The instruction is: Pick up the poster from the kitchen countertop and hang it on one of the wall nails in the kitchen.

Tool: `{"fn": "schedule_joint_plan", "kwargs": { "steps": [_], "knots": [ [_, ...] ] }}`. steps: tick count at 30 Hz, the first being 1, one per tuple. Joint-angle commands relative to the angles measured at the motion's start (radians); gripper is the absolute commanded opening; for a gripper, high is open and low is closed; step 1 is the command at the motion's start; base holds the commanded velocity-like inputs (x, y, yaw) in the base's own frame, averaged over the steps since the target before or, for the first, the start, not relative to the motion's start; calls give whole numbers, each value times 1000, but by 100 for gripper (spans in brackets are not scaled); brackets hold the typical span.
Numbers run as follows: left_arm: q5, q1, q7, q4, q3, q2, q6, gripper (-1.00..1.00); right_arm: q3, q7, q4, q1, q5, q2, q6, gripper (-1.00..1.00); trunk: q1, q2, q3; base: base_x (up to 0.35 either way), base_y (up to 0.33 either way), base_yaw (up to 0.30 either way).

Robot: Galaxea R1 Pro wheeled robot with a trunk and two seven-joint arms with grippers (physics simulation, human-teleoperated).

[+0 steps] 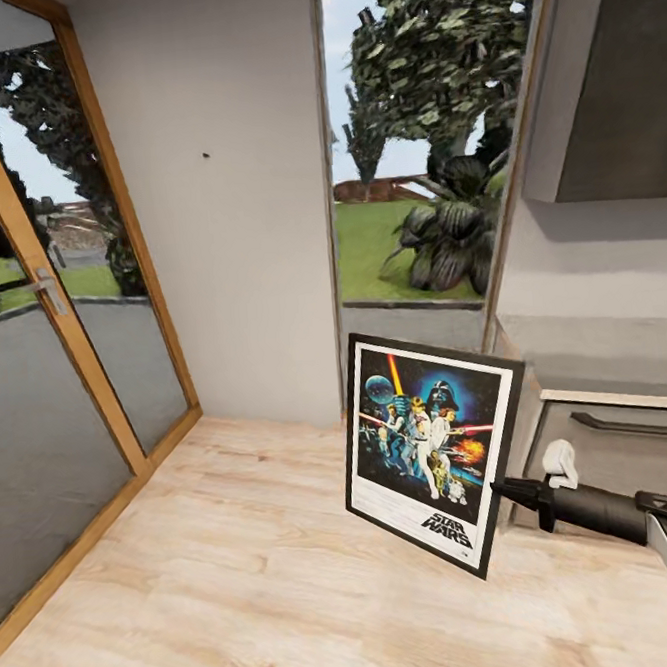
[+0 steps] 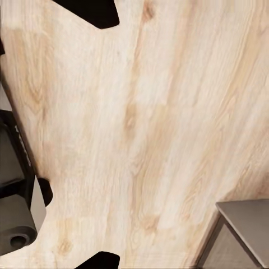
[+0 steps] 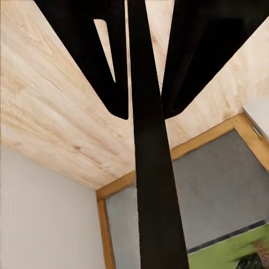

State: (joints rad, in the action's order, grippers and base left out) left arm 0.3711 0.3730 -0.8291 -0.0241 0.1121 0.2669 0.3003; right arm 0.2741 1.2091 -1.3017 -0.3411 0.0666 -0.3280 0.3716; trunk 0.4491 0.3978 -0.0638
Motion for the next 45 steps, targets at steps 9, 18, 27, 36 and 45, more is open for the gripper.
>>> {"fn": "schedule_joint_plan", "kwargs": {
  "steps": [9,18,27,36,45],
  "knots": [
    [7,1,-1,1,9,0,5,100,1,4,-1,-1,5,0,12,-100,1,2,-6,170,319,275],
    [44,1,249,-21,-11,-28,5,100,-22,4,-1,-1,5,0,12,-100,1,2,-10,183,319,280],
    [63,1,425,-163,-29,-91,-124,100,-53,4,-1,-1,5,0,12,-100,1,2,-14,219,306,280],
    [64,1,534,-189,-38,-93,-152,100,-55,4,-1,-1,6,0,12,-100,1,2,-17,307,171,208],
    [64,1,537,-189,-40,-82,-152,100,-53,4,-1,-1,13,0,13,-100,1,2,-17,324,187,13]
  ]
}}
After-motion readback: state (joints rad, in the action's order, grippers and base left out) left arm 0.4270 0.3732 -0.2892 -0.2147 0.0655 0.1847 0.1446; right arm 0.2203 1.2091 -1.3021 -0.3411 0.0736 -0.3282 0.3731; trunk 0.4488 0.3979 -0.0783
